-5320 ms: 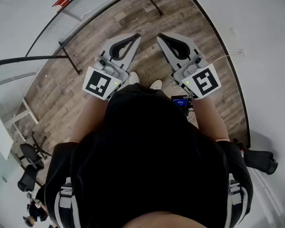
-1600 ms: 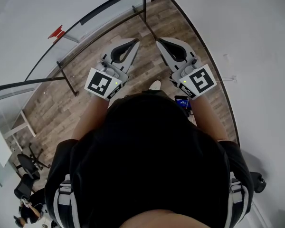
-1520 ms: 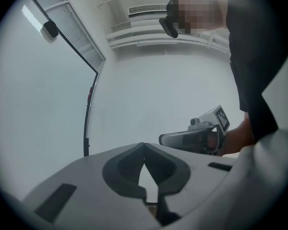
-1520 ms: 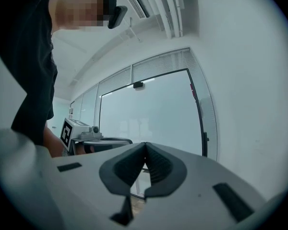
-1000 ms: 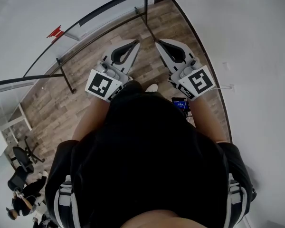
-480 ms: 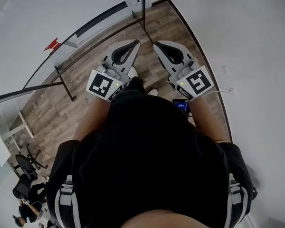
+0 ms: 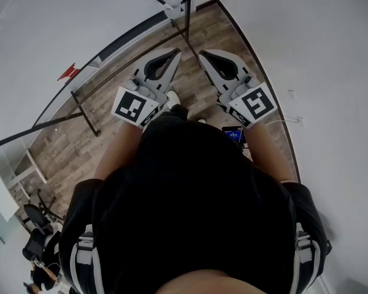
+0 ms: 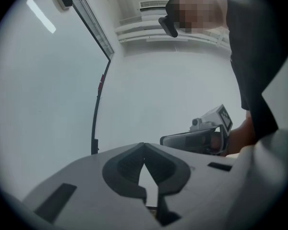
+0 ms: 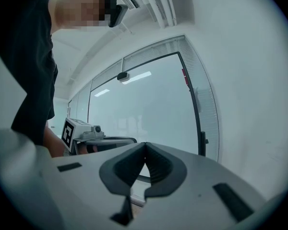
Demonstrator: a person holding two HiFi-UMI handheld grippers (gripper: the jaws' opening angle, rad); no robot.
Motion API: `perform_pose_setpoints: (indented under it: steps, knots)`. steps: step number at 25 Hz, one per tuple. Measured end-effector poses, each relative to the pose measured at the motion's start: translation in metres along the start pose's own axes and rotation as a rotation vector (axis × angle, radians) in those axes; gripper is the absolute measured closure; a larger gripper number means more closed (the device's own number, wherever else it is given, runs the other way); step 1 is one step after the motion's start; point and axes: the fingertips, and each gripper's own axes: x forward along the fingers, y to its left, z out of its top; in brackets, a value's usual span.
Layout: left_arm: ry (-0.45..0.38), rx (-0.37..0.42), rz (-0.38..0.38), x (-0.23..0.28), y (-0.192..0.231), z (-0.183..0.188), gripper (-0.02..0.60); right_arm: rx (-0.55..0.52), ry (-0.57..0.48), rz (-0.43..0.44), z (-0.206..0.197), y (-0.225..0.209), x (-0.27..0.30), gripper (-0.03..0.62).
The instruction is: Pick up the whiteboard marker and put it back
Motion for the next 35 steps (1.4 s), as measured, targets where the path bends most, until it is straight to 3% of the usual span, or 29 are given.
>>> perform_pose_setpoints:
  steps: [13, 24, 35]
  knots:
    - [0.005, -0.023, -0.061, 0.018, 0.082, -0.006, 0.577, 0.004, 0.014, -0.046, 0.003, -0.033, 0.080, 0.599]
    - [-0.011, -0.052, -0.109, 0.034, 0.127, -0.007, 0.577, -0.008, 0.037, -0.083, 0.002, -0.053, 0.122, 0.599]
    - [-0.010, -0.051, -0.068, 0.054, 0.162, -0.011, 0.577, 0.001, 0.043, -0.051, -0.002, -0.084, 0.149, 0.599]
